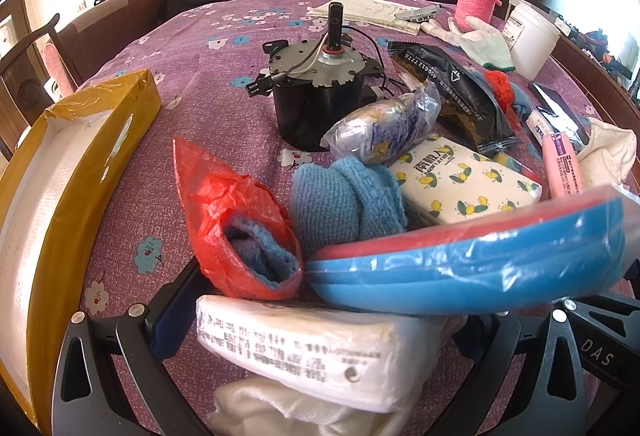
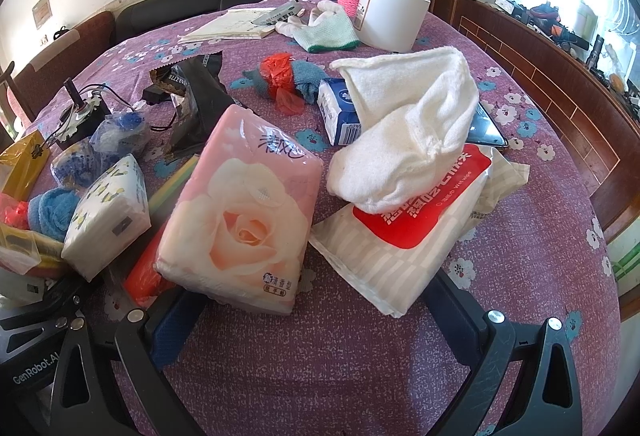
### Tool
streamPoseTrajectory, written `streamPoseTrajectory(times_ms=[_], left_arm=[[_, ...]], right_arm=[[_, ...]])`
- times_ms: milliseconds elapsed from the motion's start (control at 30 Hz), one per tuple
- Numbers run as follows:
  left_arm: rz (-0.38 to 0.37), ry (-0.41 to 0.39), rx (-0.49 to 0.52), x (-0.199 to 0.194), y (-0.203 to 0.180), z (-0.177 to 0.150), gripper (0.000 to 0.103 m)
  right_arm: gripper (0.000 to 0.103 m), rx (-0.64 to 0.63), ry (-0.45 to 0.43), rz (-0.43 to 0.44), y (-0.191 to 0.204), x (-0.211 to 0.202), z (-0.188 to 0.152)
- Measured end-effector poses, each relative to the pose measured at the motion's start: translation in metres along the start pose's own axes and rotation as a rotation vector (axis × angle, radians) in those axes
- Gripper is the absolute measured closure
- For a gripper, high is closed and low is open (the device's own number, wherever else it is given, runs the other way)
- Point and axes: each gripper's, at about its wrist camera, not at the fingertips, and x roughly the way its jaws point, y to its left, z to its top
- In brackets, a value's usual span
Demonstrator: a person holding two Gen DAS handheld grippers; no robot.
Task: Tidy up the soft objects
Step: 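Move the left tool toward the white Face tissue pack while the right tool approaches the bagged striped sponges, then close the right tool on the bagged red, black and yellow sponges while the left tool nears the tissue pack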
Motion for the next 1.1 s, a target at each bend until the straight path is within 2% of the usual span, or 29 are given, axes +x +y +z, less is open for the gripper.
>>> streamPoseTrajectory(times_ms=[433, 600, 667, 767, 833, 1000, 1100], left_arm=[[0.005, 0.012, -0.004, -0.001, 0.002, 0.000, 0.000], [-0.054, 0.115, 0.075, -0.003, 0.005, 0.000, 0.000], [-0.067, 0.133, 0.092, -0.006, 0.007, -0.003, 0.000], [-0.059, 0.056, 0.081, -0.011, 0.006, -0.015, 0.000], [-0.051, 0.057, 0.079, -0.013, 0.006, -0.017, 0.000], [-0.049, 0.057, 0.077, -0.013, 0.004, -0.018, 0.000], [-0.100, 0.059, 0.080, -0.019, 0.010, -0.019, 0.003]], right_arm=[[0.001, 0.003, -0.001, 0.001, -0.002, -0.001, -0.002], [0.001, 0.002, -0.001, 0.000, -0.001, 0.000, -0.002], [0.001, 0.003, 0.000, 0.001, -0.001, 0.000, -0.002], [0.001, -0.005, 0.016, 0.010, -0.001, -0.001, -0.002], [0.001, 0.009, 0.061, 0.015, -0.003, -0.001, 0.000], [0.001, 0.013, 0.068, -0.008, -0.001, -0.002, -0.001], [0.001, 0.024, 0.075, -0.029, 0.001, -0.005, -0.002]])
